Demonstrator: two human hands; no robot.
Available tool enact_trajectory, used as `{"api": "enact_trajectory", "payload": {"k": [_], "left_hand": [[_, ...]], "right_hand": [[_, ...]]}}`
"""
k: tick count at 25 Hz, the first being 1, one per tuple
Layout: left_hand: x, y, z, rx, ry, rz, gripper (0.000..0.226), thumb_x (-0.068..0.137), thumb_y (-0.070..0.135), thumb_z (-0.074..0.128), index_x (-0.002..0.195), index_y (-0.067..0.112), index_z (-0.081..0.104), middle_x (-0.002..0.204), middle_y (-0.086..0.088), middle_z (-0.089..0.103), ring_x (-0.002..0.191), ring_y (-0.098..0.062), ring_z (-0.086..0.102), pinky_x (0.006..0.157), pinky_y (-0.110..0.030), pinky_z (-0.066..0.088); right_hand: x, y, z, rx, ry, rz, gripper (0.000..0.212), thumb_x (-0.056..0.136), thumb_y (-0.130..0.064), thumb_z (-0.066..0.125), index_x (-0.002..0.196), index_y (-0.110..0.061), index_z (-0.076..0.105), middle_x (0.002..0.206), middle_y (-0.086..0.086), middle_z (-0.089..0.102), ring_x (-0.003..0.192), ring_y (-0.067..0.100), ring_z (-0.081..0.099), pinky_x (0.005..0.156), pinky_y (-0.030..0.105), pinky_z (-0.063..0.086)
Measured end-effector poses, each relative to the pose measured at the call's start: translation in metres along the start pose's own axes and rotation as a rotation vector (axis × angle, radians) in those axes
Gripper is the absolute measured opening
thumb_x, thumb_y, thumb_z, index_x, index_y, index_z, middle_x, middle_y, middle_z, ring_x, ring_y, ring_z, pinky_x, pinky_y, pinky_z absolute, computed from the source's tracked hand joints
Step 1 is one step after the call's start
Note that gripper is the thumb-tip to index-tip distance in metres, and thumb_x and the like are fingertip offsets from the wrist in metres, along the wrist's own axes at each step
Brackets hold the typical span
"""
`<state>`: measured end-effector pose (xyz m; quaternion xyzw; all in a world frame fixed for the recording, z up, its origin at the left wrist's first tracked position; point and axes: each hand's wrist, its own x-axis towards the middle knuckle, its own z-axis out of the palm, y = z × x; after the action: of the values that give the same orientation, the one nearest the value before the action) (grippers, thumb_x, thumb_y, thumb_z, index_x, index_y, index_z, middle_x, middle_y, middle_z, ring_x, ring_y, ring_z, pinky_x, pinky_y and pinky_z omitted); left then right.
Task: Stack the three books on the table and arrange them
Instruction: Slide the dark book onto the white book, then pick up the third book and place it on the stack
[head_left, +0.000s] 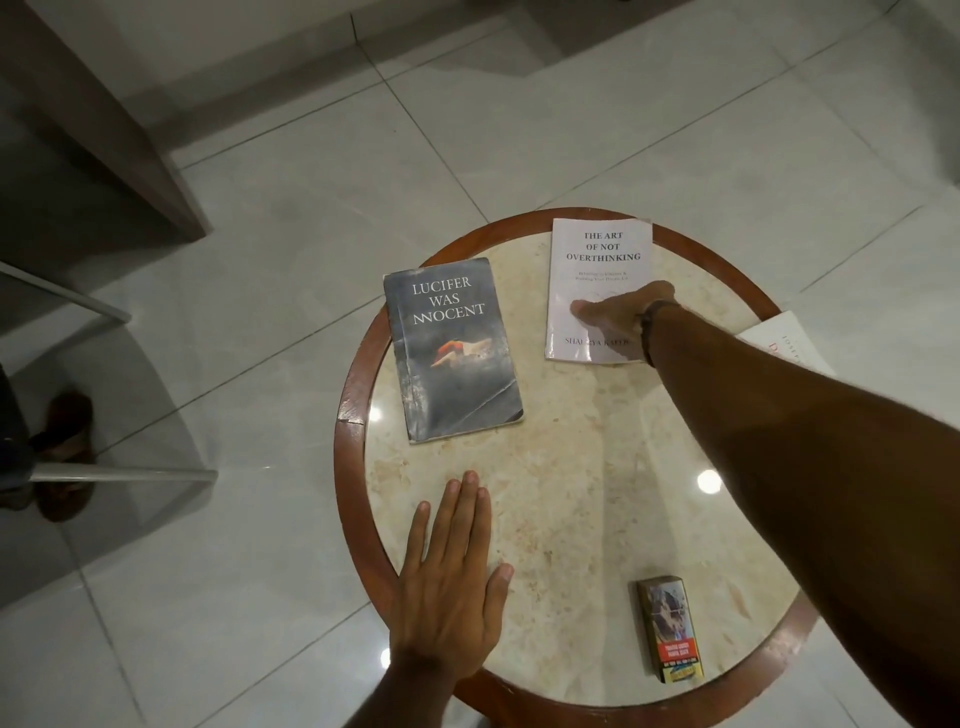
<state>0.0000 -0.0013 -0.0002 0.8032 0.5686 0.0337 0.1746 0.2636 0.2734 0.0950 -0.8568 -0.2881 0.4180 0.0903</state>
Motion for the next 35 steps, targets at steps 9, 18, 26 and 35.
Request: {"api": "enact_trajectory", "payload": {"k": [9,18,26,35], "left_hand": [[0.002,0.002,-0.004,-0.019,-0.029,-0.010,0.077,0.107,0.061,0.024,0.173,0.021,0.015,0.181,-0.004,0.023,0.165,-0.029,0.027,0.131,-0.055,0.018],[0.001,0.001,-0.007,-0.029,-0.040,-0.006,0.075,0.109,0.058,0.025,0.173,0.021,0.018,0.181,-0.003,0.024,0.167,-0.027,0.025,0.131,-0.055,0.018],[0.002,0.002,-0.009,-0.011,-0.067,-0.018,0.075,0.107,0.060,0.031,0.171,0.021,0.026,0.180,-0.004,0.026,0.166,-0.028,0.027,0.132,-0.057,0.021],[-0.005,0.002,-0.008,0.009,-0.046,0.013,0.075,0.110,0.052,0.022,0.173,0.011,0.011,0.184,-0.009,0.011,0.170,-0.028,0.011,0.134,-0.060,0.021]], "right_hand": [[-0.058,0.003,-0.030,0.403,-0.172,-0.148,0.030,0.103,-0.017,0.070,0.132,-0.011,0.068,0.119,0.005,0.081,0.090,0.017,0.079,0.056,0.026,0.063],[-0.073,-0.007,0.072,0.186,-0.305,-0.236,0.026,0.097,-0.012,0.076,0.121,-0.006,0.066,0.119,0.012,0.076,0.093,0.026,0.077,0.062,0.032,0.066],[-0.076,0.001,0.095,-0.228,0.028,-0.354,0.039,0.088,-0.048,0.076,0.110,-0.019,0.061,0.101,-0.002,0.067,0.088,0.023,0.066,0.073,0.036,0.054],[-0.081,0.097,-0.003,0.121,0.560,0.267,0.080,0.086,-0.055,0.076,0.142,-0.013,0.038,0.145,0.015,0.044,0.133,0.040,0.048,0.103,0.052,0.047]]}}
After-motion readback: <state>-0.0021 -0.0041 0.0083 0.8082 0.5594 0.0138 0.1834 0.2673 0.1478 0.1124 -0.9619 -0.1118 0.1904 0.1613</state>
